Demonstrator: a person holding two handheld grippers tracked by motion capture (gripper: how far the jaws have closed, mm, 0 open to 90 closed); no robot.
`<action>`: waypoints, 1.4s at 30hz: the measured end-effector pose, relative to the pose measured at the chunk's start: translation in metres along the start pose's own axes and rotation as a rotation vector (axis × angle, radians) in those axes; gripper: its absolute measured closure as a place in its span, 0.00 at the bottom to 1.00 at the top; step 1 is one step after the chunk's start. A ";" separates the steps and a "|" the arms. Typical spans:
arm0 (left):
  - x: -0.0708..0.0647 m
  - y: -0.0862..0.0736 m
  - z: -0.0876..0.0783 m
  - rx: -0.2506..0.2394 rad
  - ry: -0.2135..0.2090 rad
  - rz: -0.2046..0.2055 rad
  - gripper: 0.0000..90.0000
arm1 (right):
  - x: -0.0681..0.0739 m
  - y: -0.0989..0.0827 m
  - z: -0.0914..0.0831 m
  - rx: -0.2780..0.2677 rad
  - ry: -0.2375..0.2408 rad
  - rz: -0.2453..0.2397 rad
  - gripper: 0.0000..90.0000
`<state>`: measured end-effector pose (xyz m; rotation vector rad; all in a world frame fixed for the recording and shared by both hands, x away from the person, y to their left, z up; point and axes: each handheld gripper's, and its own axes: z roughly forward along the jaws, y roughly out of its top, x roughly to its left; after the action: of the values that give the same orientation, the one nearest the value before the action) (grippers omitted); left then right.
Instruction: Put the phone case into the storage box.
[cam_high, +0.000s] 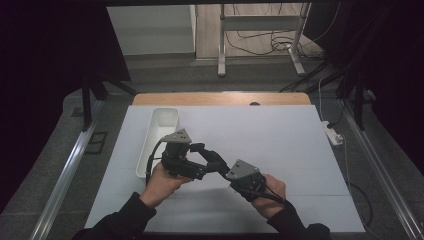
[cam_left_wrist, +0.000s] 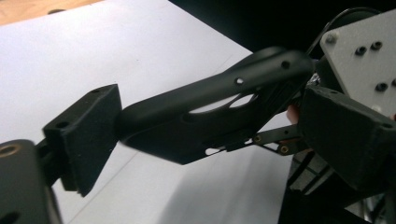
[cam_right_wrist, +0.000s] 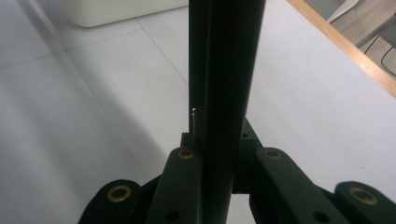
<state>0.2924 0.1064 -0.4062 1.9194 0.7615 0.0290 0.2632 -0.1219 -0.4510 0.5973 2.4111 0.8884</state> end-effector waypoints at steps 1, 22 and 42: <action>0.000 0.000 0.000 -0.001 0.005 0.008 0.07 | -0.001 0.000 0.000 -0.002 0.004 0.009 0.93; 0.014 -0.011 -0.022 0.009 0.093 0.156 0.00 | -0.018 -0.008 -0.012 -0.055 0.154 0.116 0.93; 0.015 -0.010 -0.030 -0.004 0.017 0.163 0.39 | -0.015 -0.008 -0.013 -0.078 0.263 0.120 0.93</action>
<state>0.2889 0.1414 -0.4047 1.9752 0.6140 0.1482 0.2655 -0.1420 -0.4437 0.6359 2.5784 1.1706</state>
